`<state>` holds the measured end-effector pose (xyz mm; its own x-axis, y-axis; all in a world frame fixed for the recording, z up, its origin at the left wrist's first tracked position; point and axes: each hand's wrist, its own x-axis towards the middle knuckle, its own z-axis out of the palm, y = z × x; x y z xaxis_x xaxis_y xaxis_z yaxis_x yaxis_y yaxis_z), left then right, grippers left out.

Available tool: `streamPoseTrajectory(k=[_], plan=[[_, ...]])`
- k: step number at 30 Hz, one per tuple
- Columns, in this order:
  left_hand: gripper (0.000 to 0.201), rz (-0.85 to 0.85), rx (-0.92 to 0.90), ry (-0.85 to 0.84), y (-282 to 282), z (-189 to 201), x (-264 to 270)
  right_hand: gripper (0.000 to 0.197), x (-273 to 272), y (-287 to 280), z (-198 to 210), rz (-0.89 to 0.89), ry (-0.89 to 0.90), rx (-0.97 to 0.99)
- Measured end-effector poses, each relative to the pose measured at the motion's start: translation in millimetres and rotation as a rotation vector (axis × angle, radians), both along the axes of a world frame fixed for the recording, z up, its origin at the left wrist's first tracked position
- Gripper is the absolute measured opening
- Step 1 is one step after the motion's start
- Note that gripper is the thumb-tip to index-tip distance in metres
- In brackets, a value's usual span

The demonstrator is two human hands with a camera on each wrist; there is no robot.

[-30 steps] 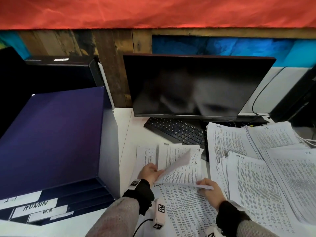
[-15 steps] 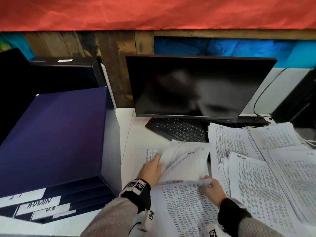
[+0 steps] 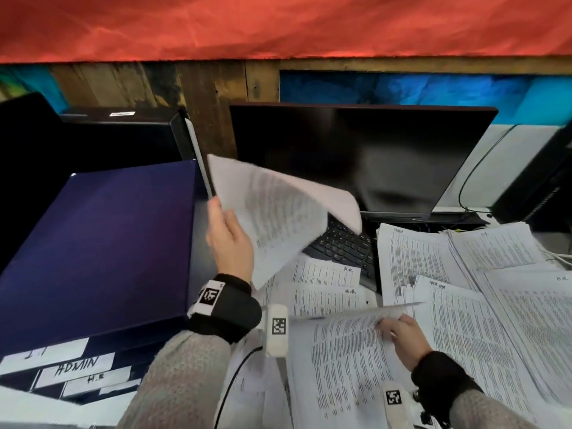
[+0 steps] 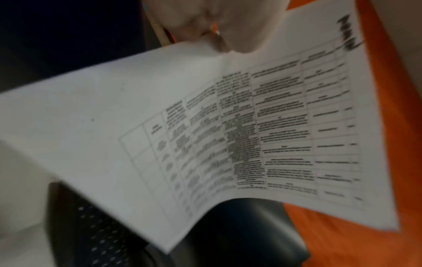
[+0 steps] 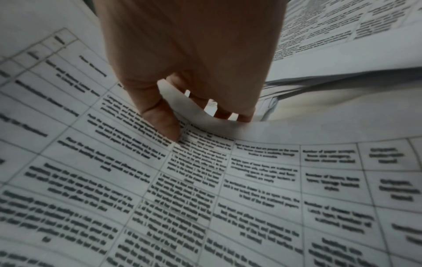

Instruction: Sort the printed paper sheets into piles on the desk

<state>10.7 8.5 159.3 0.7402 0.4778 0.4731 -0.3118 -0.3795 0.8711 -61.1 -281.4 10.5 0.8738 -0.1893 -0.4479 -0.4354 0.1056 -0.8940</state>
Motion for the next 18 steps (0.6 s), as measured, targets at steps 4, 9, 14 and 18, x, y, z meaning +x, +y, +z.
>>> streamPoseTrajectory(k=[4,9,14,18], plan=[[0.033,-0.236,0.233,0.357,-22.9,-31.4,-15.3,0.026,7.9,-3.0,3.3,-0.023,0.005,0.049],[0.037,-0.567,-0.050,0.759,-27.7,-122.4,-27.1,0.011,11.4,3.3,0.5,0.004,0.045,0.072],[0.038,-0.622,-0.225,0.971,-20.3,-168.1,-34.9,0.018,9.0,9.9,-9.2,0.094,0.049,0.003],[0.029,-0.248,0.137,1.063,-12.8,-185.8,-29.5,0.053,10.3,8.5,-43.4,0.146,0.078,-0.227]])
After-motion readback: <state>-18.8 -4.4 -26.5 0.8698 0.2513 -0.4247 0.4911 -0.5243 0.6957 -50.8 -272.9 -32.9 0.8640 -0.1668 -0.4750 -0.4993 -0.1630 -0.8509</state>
